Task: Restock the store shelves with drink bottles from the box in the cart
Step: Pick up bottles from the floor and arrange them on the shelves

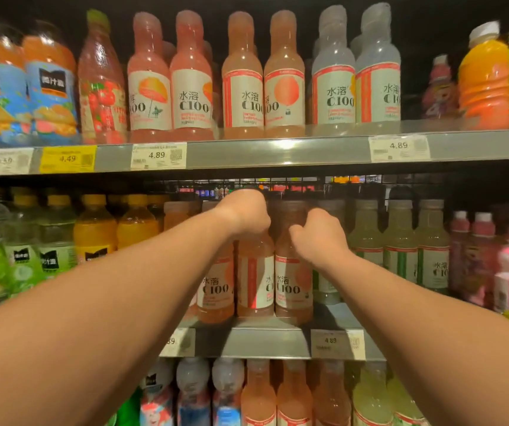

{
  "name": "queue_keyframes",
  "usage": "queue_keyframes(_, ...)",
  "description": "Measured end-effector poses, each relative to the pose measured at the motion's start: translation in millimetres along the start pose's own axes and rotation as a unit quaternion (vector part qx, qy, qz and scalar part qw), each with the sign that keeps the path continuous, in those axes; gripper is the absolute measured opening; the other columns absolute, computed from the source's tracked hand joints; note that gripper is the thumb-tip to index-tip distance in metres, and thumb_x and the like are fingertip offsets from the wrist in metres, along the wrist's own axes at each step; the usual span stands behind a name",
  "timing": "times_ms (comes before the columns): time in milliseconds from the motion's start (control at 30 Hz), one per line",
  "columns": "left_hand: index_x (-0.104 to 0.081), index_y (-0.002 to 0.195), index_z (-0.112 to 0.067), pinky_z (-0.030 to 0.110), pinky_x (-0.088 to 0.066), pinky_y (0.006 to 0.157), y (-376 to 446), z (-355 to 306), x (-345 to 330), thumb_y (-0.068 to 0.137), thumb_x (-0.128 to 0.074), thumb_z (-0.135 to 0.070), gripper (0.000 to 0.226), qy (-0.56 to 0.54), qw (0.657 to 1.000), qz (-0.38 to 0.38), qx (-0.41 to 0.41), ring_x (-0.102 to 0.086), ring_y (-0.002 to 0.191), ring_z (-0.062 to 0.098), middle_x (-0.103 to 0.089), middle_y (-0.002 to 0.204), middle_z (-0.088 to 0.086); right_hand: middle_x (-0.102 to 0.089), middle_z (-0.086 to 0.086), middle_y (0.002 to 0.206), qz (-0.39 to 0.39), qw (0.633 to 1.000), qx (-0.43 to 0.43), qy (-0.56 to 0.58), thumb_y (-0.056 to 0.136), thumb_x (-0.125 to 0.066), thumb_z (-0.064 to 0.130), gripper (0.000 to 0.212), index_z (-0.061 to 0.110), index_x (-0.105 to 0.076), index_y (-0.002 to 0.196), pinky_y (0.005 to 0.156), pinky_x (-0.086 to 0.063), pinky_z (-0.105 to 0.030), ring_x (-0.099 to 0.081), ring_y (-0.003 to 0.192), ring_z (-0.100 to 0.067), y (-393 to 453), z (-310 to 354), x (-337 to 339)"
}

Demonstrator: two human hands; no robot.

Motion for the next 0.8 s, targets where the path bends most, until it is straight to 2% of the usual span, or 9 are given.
queue_keyframes(133,-0.053,0.068,-0.010,0.021,-0.036,0.046,9.9,10.8,11.3,0.088,-0.049,-0.010,0.021,0.006,0.999,0.033,-0.018,-0.049,0.060,0.012,-0.051,0.067,0.003,-0.051,-0.004,0.082,0.017,1.000,0.016,-0.010,0.090,-0.054,0.027,0.018,0.015,-0.045,0.081,0.063,-0.037,-0.029,-0.050,0.073,-0.023,4.6,-3.6,2.1)
queue_keyframes(267,-0.051,0.068,-0.019,0.017,-0.033,0.045,13.0,17.2,16.3,0.090,-0.051,-0.013,0.023,0.010,0.998,0.051,-0.024,-0.052,0.063,0.011,-0.054,0.071,0.002,-0.059,-0.007,0.089,0.049,0.999,0.016,0.016,0.091,-0.054,0.029,0.019,0.011,-0.052,0.089,0.071,-0.051,-0.037,-0.059,0.081,-0.025,9.4,-5.6,6.1)
queue_keyframes(333,-0.053,0.069,-0.020,0.016,-0.033,0.042,13.9,20.5,19.5,0.092,-0.051,-0.016,0.023,0.010,0.998,0.061,-0.022,-0.053,0.061,0.011,-0.055,0.070,0.001,-0.059,-0.007,0.086,0.056,0.998,0.009,0.037,0.091,-0.055,0.030,0.018,0.013,-0.052,0.086,0.073,-0.054,-0.040,-0.060,0.079,-0.024,9.6,-6.1,4.8)
queue_keyframes(433,-0.052,0.068,-0.021,0.018,-0.034,0.045,13.2,21.3,23.3,0.093,-0.052,-0.017,0.025,0.030,0.997,0.064,-0.033,-0.053,0.062,0.011,-0.056,0.071,0.001,-0.055,-0.004,0.079,0.057,0.997,0.013,0.052,0.092,-0.054,0.031,0.022,0.017,-0.047,0.077,0.060,-0.047,-0.032,-0.056,0.073,-0.020,8.0,-8.6,0.7)
queue_keyframes(633,-0.049,0.066,-0.021,0.017,-0.032,0.045,8.5,17.6,16.6,0.094,-0.051,-0.015,0.029,0.042,0.997,0.048,-0.046,-0.051,0.062,0.009,-0.054,0.069,-0.001,-0.046,0.007,0.078,0.032,0.998,0.031,0.045,0.094,-0.052,0.035,0.020,0.017,-0.044,0.095,0.051,-0.033,-0.023,-0.047,0.070,-0.008,4.2,-9.0,-3.8)
queue_keyframes(733,-0.046,0.066,-0.022,0.017,-0.032,0.047,4.9,15.6,14.2,0.093,-0.050,-0.013,0.029,0.038,0.997,0.041,-0.050,-0.050,0.063,0.010,-0.052,0.071,0.000,-0.051,0.003,0.085,0.037,0.998,0.027,0.047,0.095,-0.051,0.036,0.021,0.016,-0.046,0.099,0.053,-0.033,-0.024,-0.048,0.071,-0.010,2.4,-7.8,-3.2)
queue_keyframes(800,-0.045,0.066,-0.022,0.017,-0.032,0.047,1.6,13.8,14.0,0.093,-0.050,-0.011,0.029,0.040,0.997,0.042,-0.053,-0.048,0.062,0.009,-0.051,0.071,-0.001,-0.053,-0.001,0.094,0.044,0.997,0.024,0.052,0.095,-0.051,0.037,0.028,0.012,-0.050,0.108,0.061,-0.038,-0.028,-0.052,0.079,-0.015,1.0,-6.8,-1.8)
Point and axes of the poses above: each hand's wrist, its own y-axis towards the middle knuckle, its own x-axis out of the back of the hand, z = x × y, the point moved 1 cm from there along y, towards the middle knuckle
